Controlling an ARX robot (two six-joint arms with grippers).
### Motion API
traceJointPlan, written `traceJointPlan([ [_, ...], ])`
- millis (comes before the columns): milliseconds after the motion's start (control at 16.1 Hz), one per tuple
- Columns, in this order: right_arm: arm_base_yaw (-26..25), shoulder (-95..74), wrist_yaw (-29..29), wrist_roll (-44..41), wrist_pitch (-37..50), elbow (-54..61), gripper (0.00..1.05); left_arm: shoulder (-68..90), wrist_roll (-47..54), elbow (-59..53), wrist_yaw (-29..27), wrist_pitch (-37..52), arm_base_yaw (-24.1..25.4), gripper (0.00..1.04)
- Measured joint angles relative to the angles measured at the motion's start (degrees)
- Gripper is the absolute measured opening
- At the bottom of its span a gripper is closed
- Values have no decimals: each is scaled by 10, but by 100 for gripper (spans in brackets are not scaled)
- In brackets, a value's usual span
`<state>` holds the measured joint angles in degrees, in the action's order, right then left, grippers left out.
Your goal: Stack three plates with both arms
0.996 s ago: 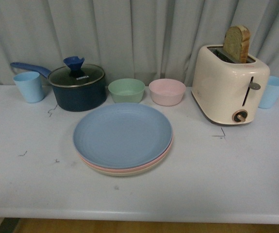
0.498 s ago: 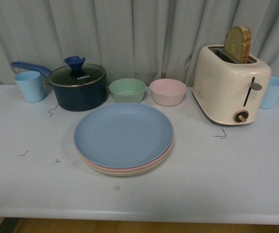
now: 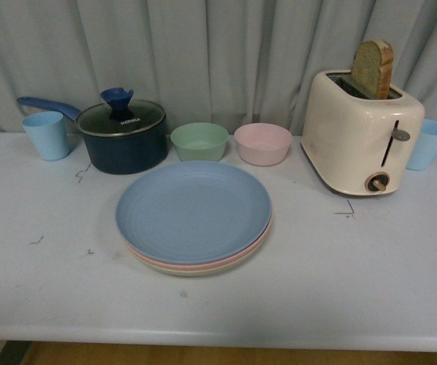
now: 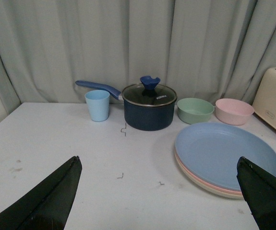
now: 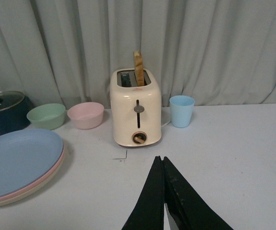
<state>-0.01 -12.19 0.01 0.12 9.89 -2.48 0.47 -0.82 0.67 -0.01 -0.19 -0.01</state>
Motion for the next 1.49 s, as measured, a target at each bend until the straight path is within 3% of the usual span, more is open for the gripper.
traceJointPlan([
  [125, 0, 25, 0, 0, -5, 18, 2, 0, 0, 0, 0, 0, 0, 98],
  [187, 0, 119, 0, 0, -92, 15, 2, 0, 0, 0, 0, 0, 0, 98],
  [249, 0, 119, 0, 0, -106, 18, 2, 0, 0, 0, 0, 0, 0, 98],
  [685, 0, 119, 0, 0, -101, 18, 2, 0, 0, 0, 0, 0, 0, 98],
  [1059, 0, 119, 0, 0, -101, 18, 68, 0, 0, 0, 0, 0, 0, 98],
  [1245, 0, 119, 0, 0, -101, 18, 96, 0, 0, 0, 0, 0, 0, 98],
  [1308, 0, 119, 0, 0, -101, 18, 100, 0, 0, 0, 0, 0, 0, 98],
  [1495, 0, 119, 0, 0, -101, 18, 98, 0, 0, 0, 0, 0, 0, 98],
])
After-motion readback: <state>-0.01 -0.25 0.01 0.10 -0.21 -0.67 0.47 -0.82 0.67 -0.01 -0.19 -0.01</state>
